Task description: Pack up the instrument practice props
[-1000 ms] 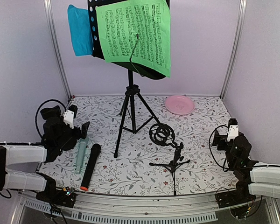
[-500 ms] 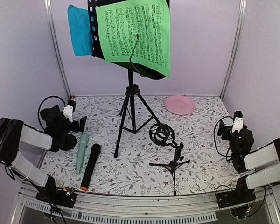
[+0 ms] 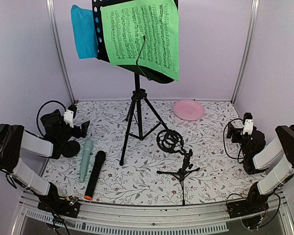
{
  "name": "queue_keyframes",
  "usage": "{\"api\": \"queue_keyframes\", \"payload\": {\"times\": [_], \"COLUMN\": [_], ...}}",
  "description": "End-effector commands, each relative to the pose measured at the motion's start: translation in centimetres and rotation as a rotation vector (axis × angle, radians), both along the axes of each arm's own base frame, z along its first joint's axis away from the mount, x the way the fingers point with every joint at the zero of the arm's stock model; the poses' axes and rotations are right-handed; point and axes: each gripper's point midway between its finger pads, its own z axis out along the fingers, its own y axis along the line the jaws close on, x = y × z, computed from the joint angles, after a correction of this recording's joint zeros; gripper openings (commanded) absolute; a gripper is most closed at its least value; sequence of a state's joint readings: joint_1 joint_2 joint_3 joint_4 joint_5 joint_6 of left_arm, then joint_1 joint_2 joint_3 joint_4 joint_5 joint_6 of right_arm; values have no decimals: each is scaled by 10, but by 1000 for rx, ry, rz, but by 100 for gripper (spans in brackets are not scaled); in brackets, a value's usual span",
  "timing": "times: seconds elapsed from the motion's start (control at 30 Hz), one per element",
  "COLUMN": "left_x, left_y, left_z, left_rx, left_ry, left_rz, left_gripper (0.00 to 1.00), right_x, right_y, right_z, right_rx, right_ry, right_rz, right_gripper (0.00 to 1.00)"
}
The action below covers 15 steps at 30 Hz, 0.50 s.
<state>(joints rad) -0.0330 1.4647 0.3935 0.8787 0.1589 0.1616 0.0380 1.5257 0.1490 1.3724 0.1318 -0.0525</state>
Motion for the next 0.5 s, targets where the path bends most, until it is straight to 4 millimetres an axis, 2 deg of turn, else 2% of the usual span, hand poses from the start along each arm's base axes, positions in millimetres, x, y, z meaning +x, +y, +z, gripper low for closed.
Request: {"api": "queue_keyframes", "payload": {"times": [0.0,0.13,0.3,0.47], "left_x": [0,5,-3,-23], "left_y": [3,10,21,25], "left_z": [12,9,12,15], "left_rx": [-28,-49,-84,-90], "left_ry": [-80,-61,-99,-194], "left_rz": [3,27,58,82], "left_gripper": [99,99,99,99], "right_x": [10,13,14,14], "right_y": [0,-19,-19,-18], "right_z": [16,13,13,12], "right_rx": [9,46,49,48], "right_ry": [-49,-36,-32,-28], "right_rz": [5,-108,-108,-106], "right_gripper": [99,99,99,99]}}
